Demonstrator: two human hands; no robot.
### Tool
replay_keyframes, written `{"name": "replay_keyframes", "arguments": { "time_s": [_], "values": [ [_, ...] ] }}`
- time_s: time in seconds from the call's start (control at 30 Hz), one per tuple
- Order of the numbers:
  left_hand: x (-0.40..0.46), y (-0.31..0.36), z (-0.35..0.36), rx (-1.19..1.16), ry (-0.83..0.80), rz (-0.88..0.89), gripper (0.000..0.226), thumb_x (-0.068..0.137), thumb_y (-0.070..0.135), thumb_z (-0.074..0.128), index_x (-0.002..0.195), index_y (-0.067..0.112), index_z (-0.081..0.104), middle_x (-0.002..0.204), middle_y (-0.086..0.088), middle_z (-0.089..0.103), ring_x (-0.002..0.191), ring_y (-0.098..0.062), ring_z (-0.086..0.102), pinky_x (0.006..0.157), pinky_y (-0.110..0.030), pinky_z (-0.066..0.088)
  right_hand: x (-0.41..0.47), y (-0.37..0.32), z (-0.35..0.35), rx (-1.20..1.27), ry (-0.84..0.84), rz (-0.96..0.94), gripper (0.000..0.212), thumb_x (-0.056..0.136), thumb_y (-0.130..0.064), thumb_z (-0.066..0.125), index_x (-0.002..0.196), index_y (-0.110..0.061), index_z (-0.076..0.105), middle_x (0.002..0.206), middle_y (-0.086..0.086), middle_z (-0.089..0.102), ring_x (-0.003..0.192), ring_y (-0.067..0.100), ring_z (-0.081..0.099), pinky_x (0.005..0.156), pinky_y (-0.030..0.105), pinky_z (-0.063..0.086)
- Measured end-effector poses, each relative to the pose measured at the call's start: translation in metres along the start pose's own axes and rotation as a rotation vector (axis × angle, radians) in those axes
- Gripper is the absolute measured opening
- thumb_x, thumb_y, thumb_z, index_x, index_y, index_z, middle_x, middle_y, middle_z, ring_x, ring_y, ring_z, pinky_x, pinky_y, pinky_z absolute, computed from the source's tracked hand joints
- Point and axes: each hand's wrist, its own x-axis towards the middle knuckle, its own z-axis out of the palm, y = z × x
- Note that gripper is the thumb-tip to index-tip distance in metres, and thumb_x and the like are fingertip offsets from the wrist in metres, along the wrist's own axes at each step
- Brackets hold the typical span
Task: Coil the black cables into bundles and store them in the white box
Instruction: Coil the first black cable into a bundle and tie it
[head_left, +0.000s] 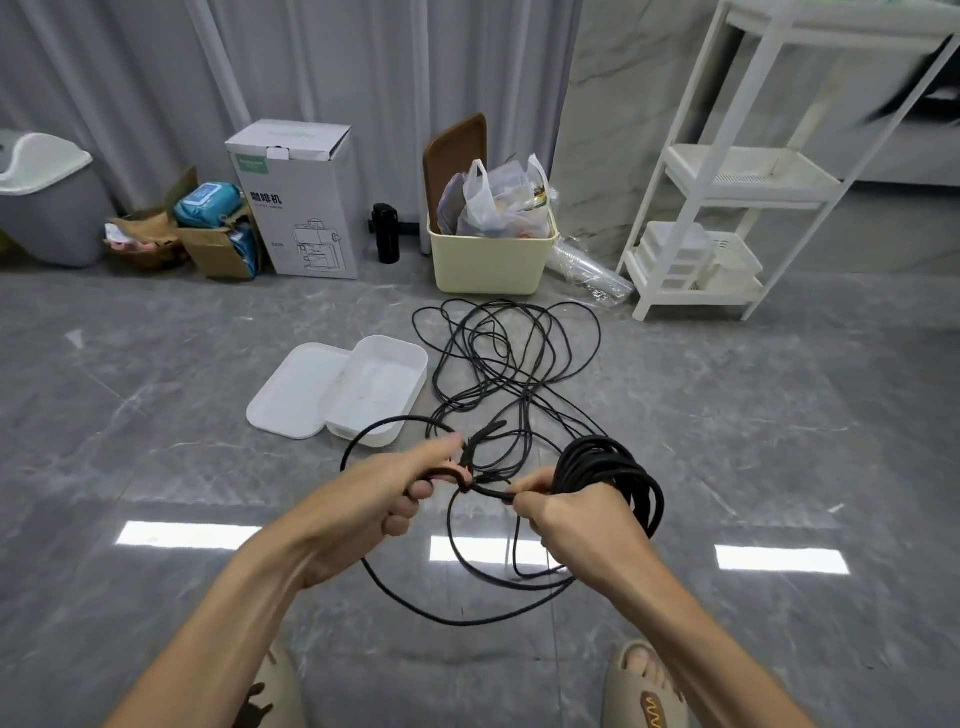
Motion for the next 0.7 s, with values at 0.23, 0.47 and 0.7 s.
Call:
{"name": "replay_keyframes", "arguments": {
  "time_s": [0.23,0.47,0.7],
  "values": [
    [-0.001,-0.013,0.005,0.615,0.261,0.305,0.013,0.091,0.034,0.066,0.089,0.039,0.078,0.096,0.021,0.067,0.089,0.012,0.058,0.072,-0.004,0.038,-0.002,0.000,-0.006,-0.074,0.021,-0.020,0.018,0.087,-0.014,0.061,0.077,-0.025,0.071,0.040,-0.017,0.050,0.037,-0.001,0.043,0.040,0.011,0.027],
    [-0.003,-0.015,0.000,0.533,0.327,0.252,0.036,0.063,-0.001,0.053,0.077,0.032,0.056,0.089,0.017,0.060,0.088,-0.005,0.053,0.067,-0.021,0.040,-0.009,-0.008,-0.004,0.077,-0.078,0.021,0.017,0.084,-0.006,0.064,0.076,-0.016,0.074,0.051,-0.004,0.046,0.047,0.012,0.036,0.047,0.025,0.027],
    [0.007,-0.025,0.010,1.205,0.423,0.394,0.039,0.065,-0.003,0.057,0.079,0.031,0.048,0.082,0.022,0.044,0.103,-0.008,0.038,0.110,-0.033,0.014,-0.019,-0.019,-0.006,0.329,-0.261,0.036,0.012,0.084,0.007,0.060,0.081,0.001,0.069,0.049,0.000,0.035,0.041,0.011,0.028,0.038,0.019,0.025]
  ]
}}
